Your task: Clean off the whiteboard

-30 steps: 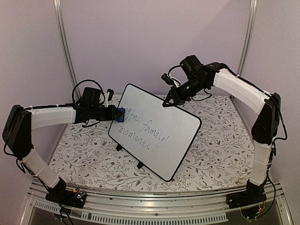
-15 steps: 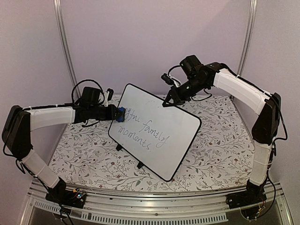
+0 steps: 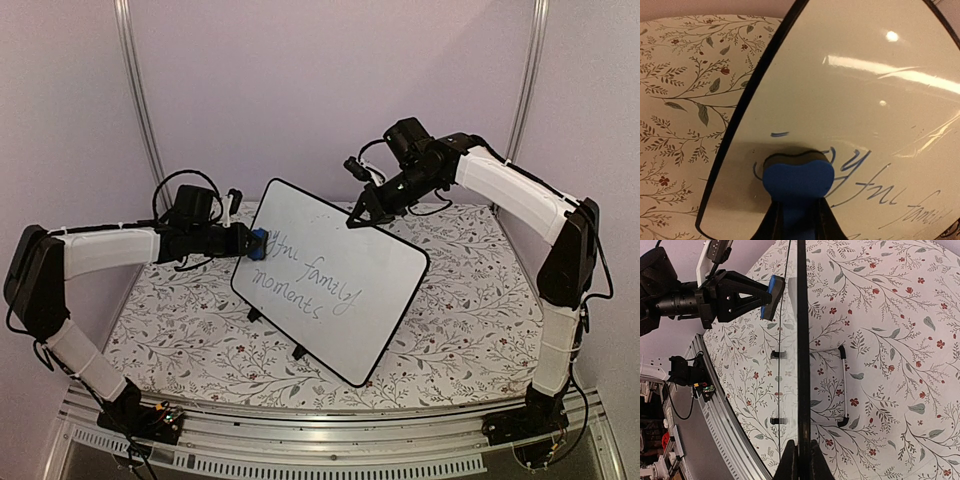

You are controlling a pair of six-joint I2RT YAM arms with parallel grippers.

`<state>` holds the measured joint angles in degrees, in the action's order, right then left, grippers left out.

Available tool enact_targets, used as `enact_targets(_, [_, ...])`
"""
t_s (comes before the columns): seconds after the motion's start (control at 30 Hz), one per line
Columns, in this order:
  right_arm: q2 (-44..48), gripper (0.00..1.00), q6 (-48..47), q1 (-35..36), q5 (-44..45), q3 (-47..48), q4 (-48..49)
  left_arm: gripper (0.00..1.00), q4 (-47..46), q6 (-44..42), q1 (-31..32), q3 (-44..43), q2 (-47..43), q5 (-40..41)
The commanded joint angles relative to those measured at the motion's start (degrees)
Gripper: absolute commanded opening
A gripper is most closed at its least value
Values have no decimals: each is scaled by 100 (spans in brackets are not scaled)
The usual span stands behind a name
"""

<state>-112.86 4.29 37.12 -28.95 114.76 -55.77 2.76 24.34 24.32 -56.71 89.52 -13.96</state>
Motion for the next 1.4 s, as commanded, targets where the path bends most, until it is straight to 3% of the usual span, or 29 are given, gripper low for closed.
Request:
enact_targets(0.0, [60,0,-456,142,517,-190,-304,0,-1,87,-42,-51,-200,-107])
enact_targets(0.67, [208,0,-456,133,600,-267,-226,0,100,101,-34,-240,-321,-28])
enact_targets(1.37, [54,0,-300,137,576,-296,-225,0,-129,235,150,226,-217,-29])
